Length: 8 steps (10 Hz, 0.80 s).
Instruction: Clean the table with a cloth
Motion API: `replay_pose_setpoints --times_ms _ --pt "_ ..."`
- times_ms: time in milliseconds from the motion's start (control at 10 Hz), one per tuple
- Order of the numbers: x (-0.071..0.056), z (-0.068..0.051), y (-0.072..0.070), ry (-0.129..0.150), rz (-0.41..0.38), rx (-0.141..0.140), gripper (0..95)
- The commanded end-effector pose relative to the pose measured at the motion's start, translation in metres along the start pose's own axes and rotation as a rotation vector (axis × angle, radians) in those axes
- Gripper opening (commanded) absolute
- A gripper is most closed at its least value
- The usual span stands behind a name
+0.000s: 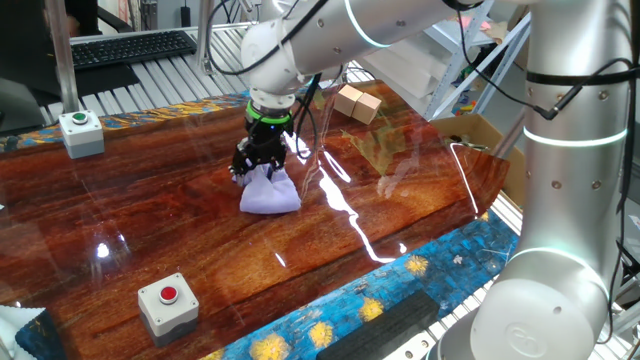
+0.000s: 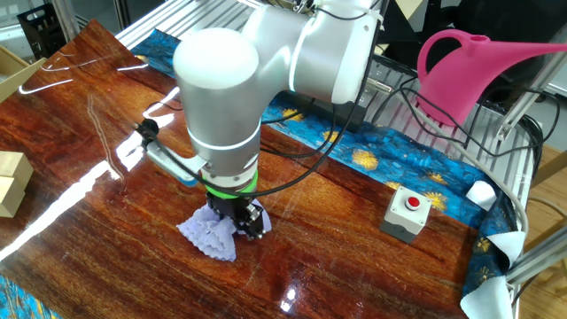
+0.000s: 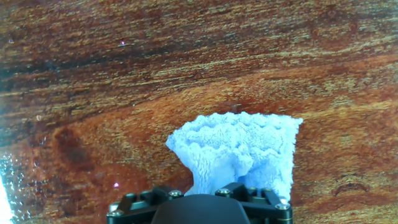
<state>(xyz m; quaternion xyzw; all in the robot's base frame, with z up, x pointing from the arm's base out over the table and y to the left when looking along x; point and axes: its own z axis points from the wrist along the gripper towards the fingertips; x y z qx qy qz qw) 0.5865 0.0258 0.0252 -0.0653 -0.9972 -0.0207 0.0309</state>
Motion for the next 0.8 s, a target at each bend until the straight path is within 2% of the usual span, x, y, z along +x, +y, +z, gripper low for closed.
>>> replay_pose_setpoints --times_ms 100,500,800 --pt "0.0018 -0.0015 -0.0004 -0.006 0.004 0.001 57.0" --pt "0.0034 -0.0049 -0.0021 0.011 -0.051 0.005 57.0" --pt "0.0036 -0.0052 -0.0023 0.013 -0.052 0.019 57.0"
